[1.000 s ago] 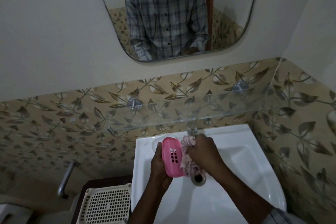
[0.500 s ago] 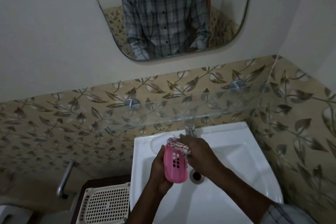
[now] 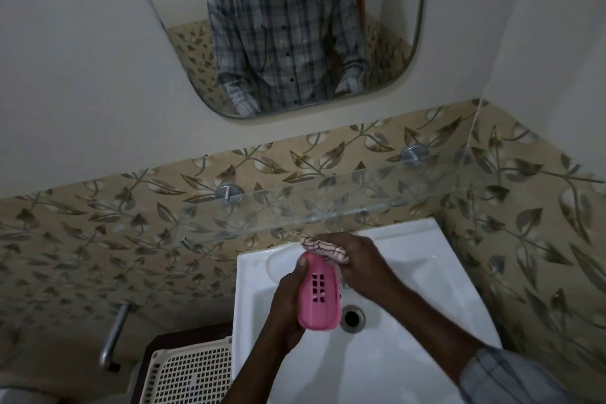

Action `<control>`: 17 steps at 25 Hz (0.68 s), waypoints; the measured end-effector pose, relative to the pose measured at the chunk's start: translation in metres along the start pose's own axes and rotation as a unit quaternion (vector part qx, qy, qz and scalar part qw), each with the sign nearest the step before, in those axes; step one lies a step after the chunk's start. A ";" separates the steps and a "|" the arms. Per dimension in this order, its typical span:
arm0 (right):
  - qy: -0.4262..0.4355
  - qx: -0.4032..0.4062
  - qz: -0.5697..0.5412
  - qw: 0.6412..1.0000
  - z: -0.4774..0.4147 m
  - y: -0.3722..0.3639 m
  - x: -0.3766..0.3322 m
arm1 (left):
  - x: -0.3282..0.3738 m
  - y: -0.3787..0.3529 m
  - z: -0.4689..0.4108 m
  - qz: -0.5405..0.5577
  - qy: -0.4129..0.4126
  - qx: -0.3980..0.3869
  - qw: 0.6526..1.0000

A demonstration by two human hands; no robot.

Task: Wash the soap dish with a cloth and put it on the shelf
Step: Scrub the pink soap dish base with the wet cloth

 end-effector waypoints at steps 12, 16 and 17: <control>-0.250 0.048 -0.129 0.958 0.057 -0.007 0.027 | -0.004 -0.010 -0.010 0.136 -0.017 0.080 0.987; -0.143 -0.029 -0.040 0.988 0.064 -0.037 0.009 | -0.014 -0.028 -0.015 0.106 0.094 0.130 0.981; -0.174 -0.015 -0.073 0.982 0.065 -0.032 0.017 | -0.013 -0.026 -0.016 0.115 0.116 0.123 0.979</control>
Point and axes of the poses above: each hand's wrist, its own z-axis away from the middle knuckle, its own y-axis out of the back of the hand, x = y × z, the point moved 3 cm from there along -z, towards the middle knuckle, and after that the axes turned 7 degrees about z, right-handed, at the moved point
